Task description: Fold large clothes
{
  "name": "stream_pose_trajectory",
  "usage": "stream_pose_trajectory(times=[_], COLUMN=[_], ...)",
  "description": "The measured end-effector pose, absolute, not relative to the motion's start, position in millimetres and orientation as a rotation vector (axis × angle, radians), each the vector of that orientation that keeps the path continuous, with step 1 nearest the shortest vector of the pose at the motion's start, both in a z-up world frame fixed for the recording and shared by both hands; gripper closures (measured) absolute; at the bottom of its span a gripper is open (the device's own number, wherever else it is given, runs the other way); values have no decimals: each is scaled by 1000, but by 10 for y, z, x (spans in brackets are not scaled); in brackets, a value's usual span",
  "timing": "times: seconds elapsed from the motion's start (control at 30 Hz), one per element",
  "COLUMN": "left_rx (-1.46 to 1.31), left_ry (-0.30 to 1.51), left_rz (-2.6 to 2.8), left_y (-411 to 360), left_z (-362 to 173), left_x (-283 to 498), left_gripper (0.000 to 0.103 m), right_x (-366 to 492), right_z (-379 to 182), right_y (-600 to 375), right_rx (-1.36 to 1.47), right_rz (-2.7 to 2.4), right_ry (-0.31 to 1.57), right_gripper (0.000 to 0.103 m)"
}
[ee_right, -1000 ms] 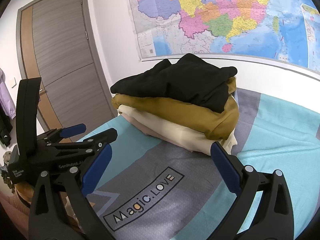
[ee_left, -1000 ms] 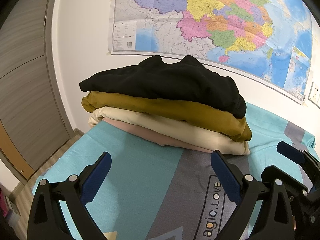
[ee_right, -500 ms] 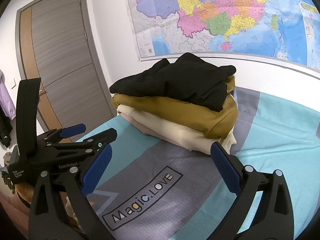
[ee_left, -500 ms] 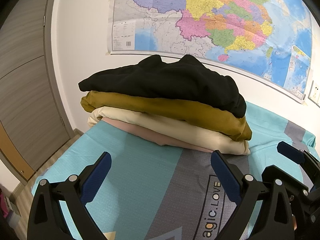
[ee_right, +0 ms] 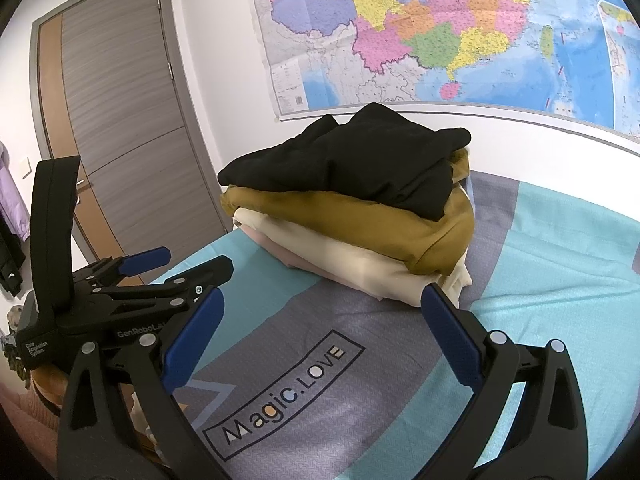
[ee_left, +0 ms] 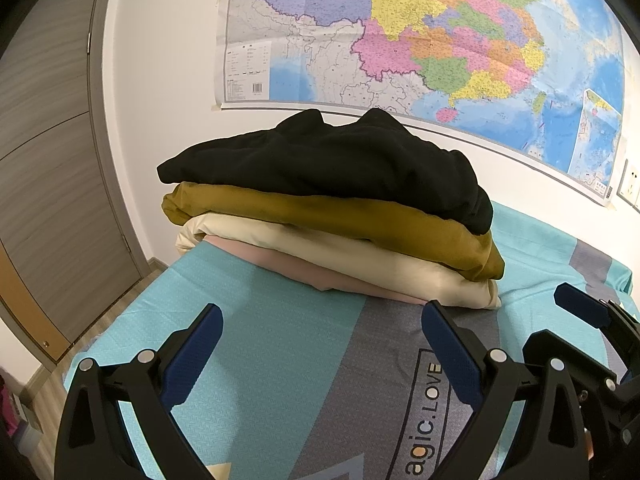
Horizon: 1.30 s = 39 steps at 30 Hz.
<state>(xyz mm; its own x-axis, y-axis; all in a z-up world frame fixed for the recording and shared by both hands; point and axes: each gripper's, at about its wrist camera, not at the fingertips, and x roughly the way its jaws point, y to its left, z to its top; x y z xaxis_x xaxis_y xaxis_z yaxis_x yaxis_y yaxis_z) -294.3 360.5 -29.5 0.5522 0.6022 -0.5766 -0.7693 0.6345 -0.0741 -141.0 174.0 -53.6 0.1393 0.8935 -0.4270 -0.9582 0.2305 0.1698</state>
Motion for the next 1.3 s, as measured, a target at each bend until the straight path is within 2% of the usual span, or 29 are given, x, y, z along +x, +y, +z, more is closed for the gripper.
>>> stream_pose_trajectory(times=[0.97, 1.3], left_rx=[-330, -294], left_ry=[547, 556], left_rz=[832, 743], left_y=[3537, 3273], left_z=[-328, -328], left_x=[-2914, -2736], left_gripper=[7, 7], right_x=[-1356, -1253], right_z=[-553, -610], right_y=[1689, 1327], right_rx=[-146, -131], right_rz=[1347, 1292], right_ry=[509, 509], right_gripper=[6, 6])
